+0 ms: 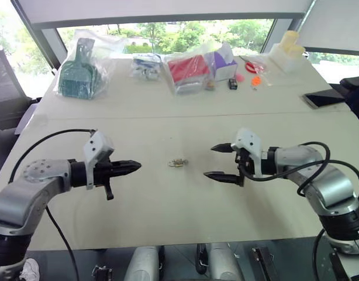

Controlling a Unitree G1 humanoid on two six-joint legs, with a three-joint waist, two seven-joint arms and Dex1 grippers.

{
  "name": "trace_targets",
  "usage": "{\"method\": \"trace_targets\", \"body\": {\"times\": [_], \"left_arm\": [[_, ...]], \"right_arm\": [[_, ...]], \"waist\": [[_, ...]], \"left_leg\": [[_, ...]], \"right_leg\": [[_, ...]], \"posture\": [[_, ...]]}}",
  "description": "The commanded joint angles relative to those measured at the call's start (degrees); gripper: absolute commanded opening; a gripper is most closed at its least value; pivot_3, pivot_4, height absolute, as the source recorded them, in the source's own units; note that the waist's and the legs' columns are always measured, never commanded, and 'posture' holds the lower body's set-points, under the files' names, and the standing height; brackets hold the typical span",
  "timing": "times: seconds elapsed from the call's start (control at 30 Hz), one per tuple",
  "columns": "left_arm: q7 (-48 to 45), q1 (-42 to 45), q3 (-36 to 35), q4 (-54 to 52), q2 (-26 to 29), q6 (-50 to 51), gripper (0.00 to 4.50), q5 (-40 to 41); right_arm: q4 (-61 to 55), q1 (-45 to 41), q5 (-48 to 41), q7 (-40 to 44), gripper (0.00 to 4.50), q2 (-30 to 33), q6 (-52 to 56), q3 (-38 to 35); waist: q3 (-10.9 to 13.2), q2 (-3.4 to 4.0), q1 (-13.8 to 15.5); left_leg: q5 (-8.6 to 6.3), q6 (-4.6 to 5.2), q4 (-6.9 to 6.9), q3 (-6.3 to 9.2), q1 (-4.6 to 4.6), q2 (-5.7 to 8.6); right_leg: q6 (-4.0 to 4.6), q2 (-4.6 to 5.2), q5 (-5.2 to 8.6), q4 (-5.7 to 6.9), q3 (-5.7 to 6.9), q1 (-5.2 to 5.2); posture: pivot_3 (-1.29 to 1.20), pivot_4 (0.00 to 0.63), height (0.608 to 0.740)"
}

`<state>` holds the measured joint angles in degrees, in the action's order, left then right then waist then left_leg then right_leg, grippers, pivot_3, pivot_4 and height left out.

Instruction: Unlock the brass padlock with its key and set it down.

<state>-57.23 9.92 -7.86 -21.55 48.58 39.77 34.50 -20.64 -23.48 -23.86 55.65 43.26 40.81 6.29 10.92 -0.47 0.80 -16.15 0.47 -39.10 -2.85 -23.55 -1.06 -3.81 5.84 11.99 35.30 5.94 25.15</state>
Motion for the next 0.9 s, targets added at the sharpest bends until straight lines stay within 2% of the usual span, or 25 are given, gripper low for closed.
{"method": "trace_targets", "body": {"times": [0.03, 0.63, 0.9], "left_arm": [[-1.21, 1.24, -1.29, 0.09, 0.38, -1.11, 0.00, 1.34], [-0.04, 3.62, -0.03, 1.97, -0.52, -1.68, 0.00, 0.74], [-1.57, 5.82, 3.77, 5.42, -1.71, -5.73, 0.00, -2.52]], "right_arm": [[-1.89, -0.71, -0.44, 0.04, 4.45, 0.18, -0.92, -0.50], [-2.68, 0.07, 0.23, -2.21, 4.45, -0.72, -1.83, -0.26], [-2.23, -0.28, 0.67, -3.37, 4.45, -0.87, -2.53, -0.79]], "waist": [[0.00, 0.00, -0.04], [0.00, 0.00, -0.02], [0.00, -0.01, -0.03]], "left_leg": [[0.00, 0.00, 0.00, -0.01, 0.00, 0.00], [0.00, 0.00, 0.00, -0.02, 0.00, 0.00], [0.00, 0.00, -0.01, -0.03, 0.00, 0.04]], "right_leg": [[-0.01, 0.00, 0.00, 0.00, 0.00, 0.00], [-0.19, -0.01, -0.12, 0.02, 0.00, -0.01], [-0.19, -0.01, -0.13, 0.03, 0.00, -0.02]], "posture": [[0.00, 0.150, 0.740], [0.00, 0.150, 0.740], [0.00, 0.150, 0.740]]}}
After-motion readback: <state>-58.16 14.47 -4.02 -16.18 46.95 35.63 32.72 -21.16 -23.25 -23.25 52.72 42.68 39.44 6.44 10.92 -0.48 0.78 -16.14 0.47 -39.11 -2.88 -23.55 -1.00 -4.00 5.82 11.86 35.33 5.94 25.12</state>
